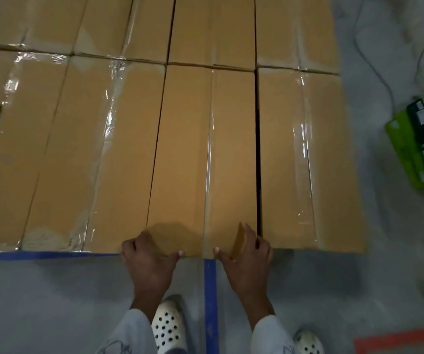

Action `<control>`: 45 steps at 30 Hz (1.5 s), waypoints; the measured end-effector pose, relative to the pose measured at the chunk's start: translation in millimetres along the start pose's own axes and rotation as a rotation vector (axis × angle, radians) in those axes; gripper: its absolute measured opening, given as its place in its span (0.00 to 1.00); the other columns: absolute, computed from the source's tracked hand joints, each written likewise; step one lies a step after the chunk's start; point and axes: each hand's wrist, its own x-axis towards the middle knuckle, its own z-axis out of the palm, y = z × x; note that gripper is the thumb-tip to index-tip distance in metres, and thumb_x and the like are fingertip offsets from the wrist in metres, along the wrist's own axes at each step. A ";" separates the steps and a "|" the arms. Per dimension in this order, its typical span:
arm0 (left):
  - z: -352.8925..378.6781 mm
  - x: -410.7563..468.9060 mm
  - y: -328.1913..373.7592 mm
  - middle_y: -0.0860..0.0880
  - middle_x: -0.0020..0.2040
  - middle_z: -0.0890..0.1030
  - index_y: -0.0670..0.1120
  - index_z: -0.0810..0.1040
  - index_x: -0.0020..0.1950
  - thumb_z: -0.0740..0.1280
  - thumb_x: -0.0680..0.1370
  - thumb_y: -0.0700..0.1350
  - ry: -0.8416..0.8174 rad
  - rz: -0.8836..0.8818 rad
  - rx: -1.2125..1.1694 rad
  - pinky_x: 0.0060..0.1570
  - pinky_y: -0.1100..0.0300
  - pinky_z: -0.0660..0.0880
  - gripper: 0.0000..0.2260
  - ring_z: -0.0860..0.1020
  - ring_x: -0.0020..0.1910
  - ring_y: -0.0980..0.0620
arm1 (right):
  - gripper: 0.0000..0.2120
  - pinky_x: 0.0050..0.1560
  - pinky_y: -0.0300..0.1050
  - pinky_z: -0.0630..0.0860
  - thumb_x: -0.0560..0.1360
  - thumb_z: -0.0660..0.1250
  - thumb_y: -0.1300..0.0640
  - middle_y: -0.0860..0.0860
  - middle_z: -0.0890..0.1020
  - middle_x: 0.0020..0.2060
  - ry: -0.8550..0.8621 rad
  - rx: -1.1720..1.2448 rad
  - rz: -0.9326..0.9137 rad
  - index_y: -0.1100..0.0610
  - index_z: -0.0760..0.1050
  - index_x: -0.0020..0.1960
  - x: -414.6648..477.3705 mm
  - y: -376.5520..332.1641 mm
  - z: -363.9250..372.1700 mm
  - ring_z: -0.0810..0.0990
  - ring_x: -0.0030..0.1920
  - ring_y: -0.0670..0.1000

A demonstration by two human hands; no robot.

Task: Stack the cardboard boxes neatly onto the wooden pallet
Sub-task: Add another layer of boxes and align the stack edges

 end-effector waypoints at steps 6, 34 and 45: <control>-4.5 3.5 -12.2 0.32 0.61 0.73 0.35 0.76 0.69 0.89 0.56 0.43 -0.056 0.060 -0.016 0.62 0.40 0.70 0.45 0.71 0.61 0.31 | 0.42 0.59 0.37 0.67 0.71 0.80 0.46 0.52 0.58 0.65 0.034 0.063 0.005 0.44 0.64 0.80 -10.1 -3.9 0.1 0.62 0.57 0.47; -7.0 -0.2 -10.6 0.37 0.55 0.73 0.36 0.78 0.65 0.87 0.60 0.38 -0.052 0.210 0.073 0.52 0.42 0.74 0.36 0.72 0.56 0.33 | 0.36 0.66 0.72 0.64 0.74 0.53 0.24 0.51 0.67 0.76 0.102 -0.419 -0.344 0.37 0.64 0.78 3.9 19.7 0.4 0.65 0.73 0.59; -3.5 9.1 -11.7 0.37 0.54 0.75 0.34 0.79 0.62 0.87 0.56 0.37 -0.015 0.309 0.022 0.50 0.50 0.67 0.37 0.73 0.52 0.36 | 0.38 0.68 0.75 0.66 0.76 0.50 0.24 0.54 0.67 0.77 0.116 -0.443 -0.391 0.41 0.63 0.80 16.3 21.9 2.6 0.67 0.74 0.63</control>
